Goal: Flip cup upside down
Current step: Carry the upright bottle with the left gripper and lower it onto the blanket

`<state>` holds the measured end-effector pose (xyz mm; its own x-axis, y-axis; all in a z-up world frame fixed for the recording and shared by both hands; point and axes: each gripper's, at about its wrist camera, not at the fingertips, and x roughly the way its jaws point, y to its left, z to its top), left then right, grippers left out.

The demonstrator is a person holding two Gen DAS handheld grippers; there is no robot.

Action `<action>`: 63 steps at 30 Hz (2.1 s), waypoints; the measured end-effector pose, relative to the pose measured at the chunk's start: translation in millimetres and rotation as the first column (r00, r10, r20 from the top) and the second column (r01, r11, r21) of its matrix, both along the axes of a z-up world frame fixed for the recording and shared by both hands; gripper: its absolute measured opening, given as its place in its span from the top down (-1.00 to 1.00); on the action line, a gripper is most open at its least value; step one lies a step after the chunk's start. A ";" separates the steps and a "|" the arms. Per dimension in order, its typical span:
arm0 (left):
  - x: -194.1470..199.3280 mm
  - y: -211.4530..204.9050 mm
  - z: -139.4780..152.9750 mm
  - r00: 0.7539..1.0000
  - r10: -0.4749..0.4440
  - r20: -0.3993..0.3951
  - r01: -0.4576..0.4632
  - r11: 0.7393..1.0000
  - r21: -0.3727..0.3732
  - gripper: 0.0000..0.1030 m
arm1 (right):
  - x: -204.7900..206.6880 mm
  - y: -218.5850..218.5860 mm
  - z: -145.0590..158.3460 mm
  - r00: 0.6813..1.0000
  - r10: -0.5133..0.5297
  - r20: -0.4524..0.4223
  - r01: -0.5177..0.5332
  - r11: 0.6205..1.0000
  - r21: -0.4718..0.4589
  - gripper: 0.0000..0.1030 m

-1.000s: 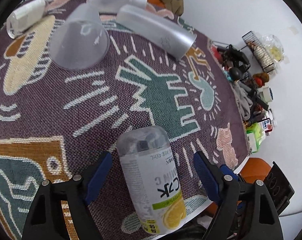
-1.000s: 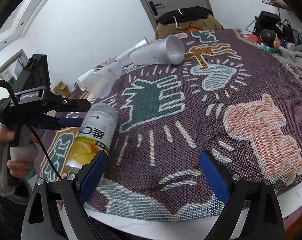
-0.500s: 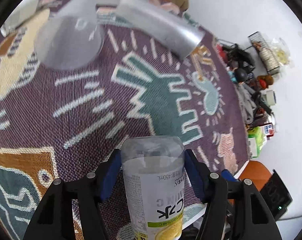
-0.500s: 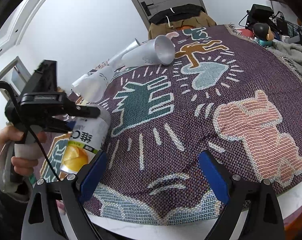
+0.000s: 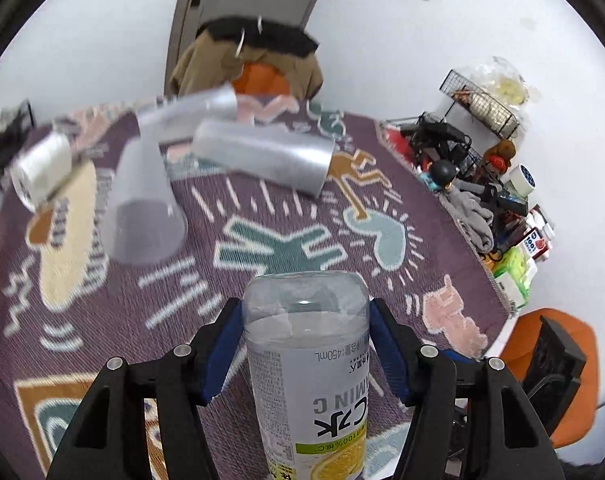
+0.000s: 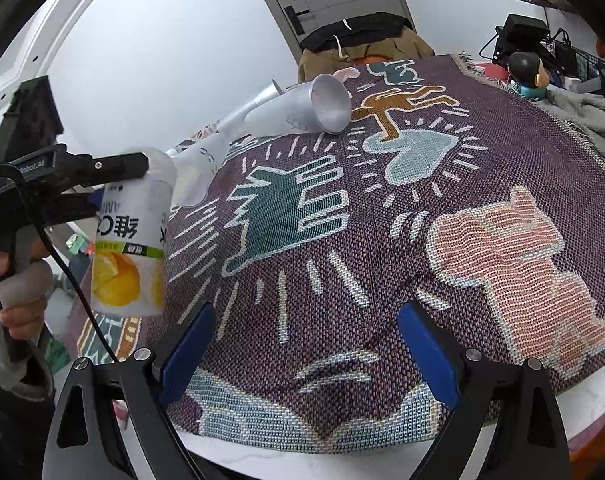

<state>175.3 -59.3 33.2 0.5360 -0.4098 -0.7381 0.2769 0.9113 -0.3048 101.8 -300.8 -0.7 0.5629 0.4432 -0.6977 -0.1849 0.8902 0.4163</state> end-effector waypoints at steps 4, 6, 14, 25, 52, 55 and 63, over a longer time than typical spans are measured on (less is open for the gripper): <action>-6.5 -5.7 1.4 0.994 -0.027 0.105 0.025 0.999 0.020 -0.25 | 0.5 -1.1 -0.8 1.000 -0.004 -0.002 0.004 1.000 0.002 -0.82; -8.7 -6.8 0.9 0.986 -0.043 0.159 0.042 0.999 0.011 -0.25 | 0.5 -1.5 -1.4 1.000 -0.005 -0.004 0.005 1.000 0.002 -0.82; -15.5 -20.7 -7.1 0.923 -0.066 0.379 0.004 0.986 0.164 -0.25 | 1.7 -2.1 -3.0 1.000 -0.006 -0.006 0.006 1.000 0.001 -0.82; -8.4 -26.9 -26.1 0.883 -0.068 0.464 -0.021 0.983 0.183 -0.25 | 6.1 -6.0 -8.9 0.999 -0.024 -0.023 0.024 1.000 -0.005 -0.82; -38.9 -15.9 -22.9 0.914 -0.073 0.400 -0.009 0.980 0.200 -0.26 | 6.6 0.7 -14.5 0.998 0.017 -0.058 -0.017 1.000 0.007 -0.82; -41.4 -13.0 -21.1 0.922 -0.073 0.379 -0.008 0.978 0.207 -0.27 | 5.3 3.6 -13.3 0.998 0.026 -0.053 -0.026 1.000 0.003 -0.82; -46.4 -2.3 -10.0 0.919 -0.043 0.392 -0.025 0.985 0.168 -0.85 | 3.7 5.8 -11.6 0.999 0.027 -0.046 -0.028 1.000 -0.008 -0.82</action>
